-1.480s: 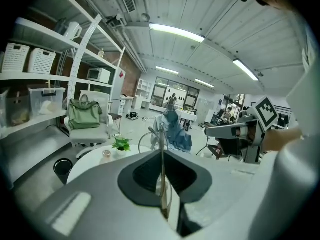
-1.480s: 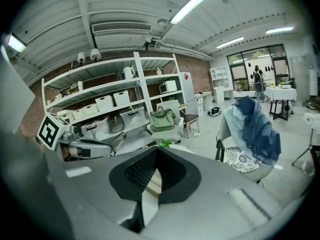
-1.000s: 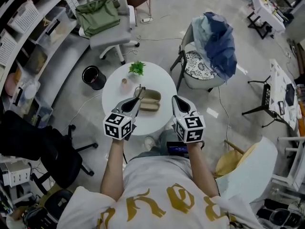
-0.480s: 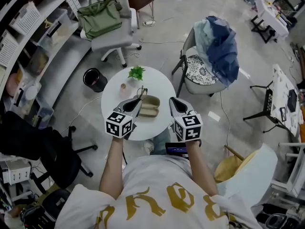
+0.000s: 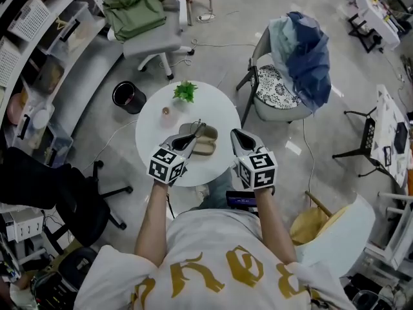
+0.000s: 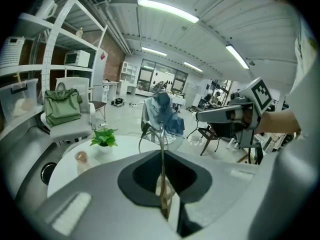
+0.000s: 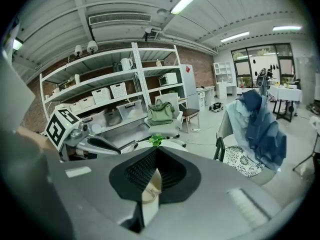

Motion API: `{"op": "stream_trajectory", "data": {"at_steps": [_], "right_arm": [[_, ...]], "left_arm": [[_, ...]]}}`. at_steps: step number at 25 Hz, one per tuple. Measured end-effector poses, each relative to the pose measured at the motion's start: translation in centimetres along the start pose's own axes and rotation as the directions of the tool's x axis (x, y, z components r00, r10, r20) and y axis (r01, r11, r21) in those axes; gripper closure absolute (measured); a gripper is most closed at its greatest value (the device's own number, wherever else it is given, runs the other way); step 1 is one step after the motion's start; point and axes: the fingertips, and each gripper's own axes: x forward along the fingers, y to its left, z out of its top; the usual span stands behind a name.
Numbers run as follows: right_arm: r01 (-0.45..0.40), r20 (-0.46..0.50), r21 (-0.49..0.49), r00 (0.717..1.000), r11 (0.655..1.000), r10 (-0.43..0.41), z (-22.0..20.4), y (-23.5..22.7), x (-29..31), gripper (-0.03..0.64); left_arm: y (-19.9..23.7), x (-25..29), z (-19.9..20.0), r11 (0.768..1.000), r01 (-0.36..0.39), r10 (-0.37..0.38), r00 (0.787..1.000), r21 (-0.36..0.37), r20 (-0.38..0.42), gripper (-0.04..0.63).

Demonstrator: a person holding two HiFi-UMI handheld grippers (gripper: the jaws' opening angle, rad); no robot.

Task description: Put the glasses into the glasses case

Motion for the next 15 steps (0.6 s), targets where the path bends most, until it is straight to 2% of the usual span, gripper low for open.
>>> {"op": "stream_trajectory", "data": {"at_steps": [7, 11, 15], "right_arm": [[-0.024, -0.074, 0.009, 0.997, 1.000, 0.025, -2.3, -0.2, 1.7, 0.594], [-0.043, -0.106, 0.006, 0.993, 0.999, 0.043, -3.2, -0.2, 2.6, 0.594], [-0.053, -0.131, 0.007, 0.990, 0.999, 0.054, -3.7, -0.5, 3.4, 0.594]], "left_arm": [[0.4, 2.1, -1.9, 0.997, 0.035, -0.027, 0.993, 0.073, -0.117, 0.578], [0.5, 3.2, -3.9, 0.986, 0.074, -0.038, 0.972, 0.149, -0.232, 0.578], [0.6, 4.1, -5.1, 0.978, 0.123, -0.071, 0.955, 0.168, -0.287, 0.578]]}}
